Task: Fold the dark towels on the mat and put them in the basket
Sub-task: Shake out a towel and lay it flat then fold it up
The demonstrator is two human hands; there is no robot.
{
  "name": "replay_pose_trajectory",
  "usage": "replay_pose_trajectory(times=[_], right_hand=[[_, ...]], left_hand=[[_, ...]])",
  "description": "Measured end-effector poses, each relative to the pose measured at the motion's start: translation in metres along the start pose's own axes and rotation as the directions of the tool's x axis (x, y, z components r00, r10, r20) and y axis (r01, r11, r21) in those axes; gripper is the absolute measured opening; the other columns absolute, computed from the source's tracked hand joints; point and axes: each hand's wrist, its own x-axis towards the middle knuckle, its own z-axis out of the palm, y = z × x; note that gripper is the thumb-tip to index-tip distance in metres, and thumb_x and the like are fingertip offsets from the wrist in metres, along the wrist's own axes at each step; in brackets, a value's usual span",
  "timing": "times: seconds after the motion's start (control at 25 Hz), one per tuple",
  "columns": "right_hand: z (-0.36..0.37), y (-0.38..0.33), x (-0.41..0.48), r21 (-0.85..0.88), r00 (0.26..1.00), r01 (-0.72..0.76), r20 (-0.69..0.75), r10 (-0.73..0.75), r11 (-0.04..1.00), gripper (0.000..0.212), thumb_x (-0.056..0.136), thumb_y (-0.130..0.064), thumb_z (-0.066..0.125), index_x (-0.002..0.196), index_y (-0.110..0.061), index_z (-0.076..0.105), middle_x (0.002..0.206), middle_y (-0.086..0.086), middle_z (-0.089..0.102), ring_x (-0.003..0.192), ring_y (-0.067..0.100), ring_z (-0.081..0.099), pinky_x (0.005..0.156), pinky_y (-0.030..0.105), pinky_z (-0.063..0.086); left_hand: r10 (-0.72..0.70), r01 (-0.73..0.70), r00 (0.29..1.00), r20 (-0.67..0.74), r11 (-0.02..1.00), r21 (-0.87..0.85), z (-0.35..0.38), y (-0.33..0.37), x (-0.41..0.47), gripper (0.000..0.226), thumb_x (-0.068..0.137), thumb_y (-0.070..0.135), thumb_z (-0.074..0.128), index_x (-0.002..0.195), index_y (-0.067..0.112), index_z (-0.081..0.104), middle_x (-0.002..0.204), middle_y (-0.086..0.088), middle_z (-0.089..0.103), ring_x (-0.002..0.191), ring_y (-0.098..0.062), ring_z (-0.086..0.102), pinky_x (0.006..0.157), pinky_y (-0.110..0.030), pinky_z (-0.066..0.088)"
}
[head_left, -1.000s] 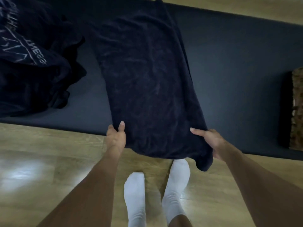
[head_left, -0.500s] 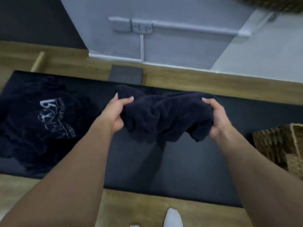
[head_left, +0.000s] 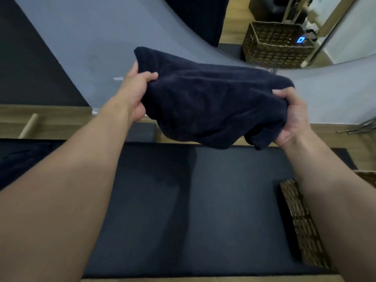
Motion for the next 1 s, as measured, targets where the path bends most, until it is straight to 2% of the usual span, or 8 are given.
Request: replay_pose_trajectory(times=[0.16,0.28,0.4,0.48,0.6,0.72,0.84,1.0], right_hand=[[-0.075,0.082,-0.032,0.007,0.976,-0.172,-0.135,0.172,0.985,0.026,0.091,-0.023,0.052,0.098,-0.003,0.067,0.089,0.013,0.073,0.081,0.026,0.071,0.067,0.032,0.057],[-0.149,0.191,-0.046,-0.052,0.886,-0.400,-0.280,0.371,0.915,0.038,0.084,-0.028,0.066,0.115,-0.007,0.067,0.108,0.013,0.073,0.097,0.030,0.071,0.073,0.042,0.058],[-0.222,0.307,-0.066,-0.165,0.716,-0.619,-0.520,0.466,0.768,0.038,0.081,-0.022,0.076,0.114,-0.005,0.066,0.110,0.015,0.072,0.095,0.032,0.070,0.074,0.045,0.059],[-0.264,0.373,-0.088,-0.194,0.622,-0.714,-0.618,0.482,0.673,0.033,0.087,-0.018,0.073,0.115,-0.004,0.063,0.115,0.014,0.070,0.098,0.032,0.068,0.077,0.045,0.058],[-0.298,0.423,-0.109,-0.219,0.602,-0.725,-0.661,0.448,0.652,0.033,0.087,-0.024,0.074,0.116,-0.013,0.062,0.106,0.005,0.070,0.093,0.024,0.068,0.072,0.036,0.056],[-0.308,0.426,-0.119,-0.307,0.670,-0.684,-0.623,0.404,0.662,0.031,0.088,-0.019,0.073,0.117,-0.018,0.065,0.105,0.000,0.071,0.095,0.019,0.068,0.075,0.031,0.054],[-0.306,0.415,-0.129,-0.367,0.664,-0.696,-0.656,0.358,0.618,0.030,0.093,-0.016,0.065,0.124,-0.016,0.062,0.113,0.002,0.068,0.099,0.022,0.065,0.085,0.036,0.054],[-0.301,0.394,-0.136,-0.654,0.688,-0.724,-0.660,0.302,0.219,0.030,0.096,-0.019,0.060,0.124,-0.010,0.055,0.111,0.011,0.062,0.083,0.027,0.060,0.066,0.038,0.055]], left_hand=[[-0.174,0.175,0.985,-0.018,0.980,0.095,-0.035,-0.108,-0.031,0.050,0.097,0.005,0.050,0.139,0.033,0.049,0.127,0.003,0.065,0.105,-0.018,0.067,0.088,-0.039,0.057],[-0.393,0.419,0.906,-0.157,0.884,0.206,-0.086,-0.231,-0.062,0.068,0.099,0.010,0.052,0.155,0.036,0.022,0.149,0.009,0.042,0.119,-0.018,0.057,0.092,-0.039,0.054],[-0.586,0.665,0.746,-0.316,0.637,0.389,-0.132,-0.354,-0.123,0.068,0.099,0.008,0.052,0.156,0.030,0.020,0.135,-0.002,0.054,0.095,-0.020,0.062,0.065,-0.033,0.052],[-0.702,0.764,0.635,-0.324,0.506,0.401,-0.149,-0.424,-0.173,0.051,0.099,0.021,0.057,0.145,0.026,0.037,0.119,-0.009,0.061,0.075,-0.018,0.060,0.066,-0.034,0.052],[-0.535,0.659,0.746,-0.397,0.510,0.553,-0.161,-0.484,-0.209,0.044,0.087,0.042,0.072,0.121,0.023,0.052,0.111,0.000,0.058,0.091,-0.019,0.058,0.087,-0.038,0.053],[-0.433,0.614,0.787,-0.438,0.482,0.625,-0.161,-0.492,-0.206,0.024,0.089,0.035,0.066,0.085,0.013,0.058,0.088,-0.002,0.062,0.094,-0.029,0.062,0.073,-0.033,0.047],[-0.404,0.657,0.754,-0.519,0.480,0.581,-0.162,-0.478,-0.213,0.017,0.094,0.021,0.056,0.098,0.005,0.062,0.096,-0.008,0.064,0.097,-0.030,0.062,0.076,-0.034,0.049],[-0.345,0.655,0.753,-0.560,0.313,0.687,-0.161,-0.459,-0.244,0.016,0.096,0.014,0.058,0.109,0.006,0.060,0.108,-0.014,0.064,0.096,-0.029,0.058,0.082,-0.033,0.045]])
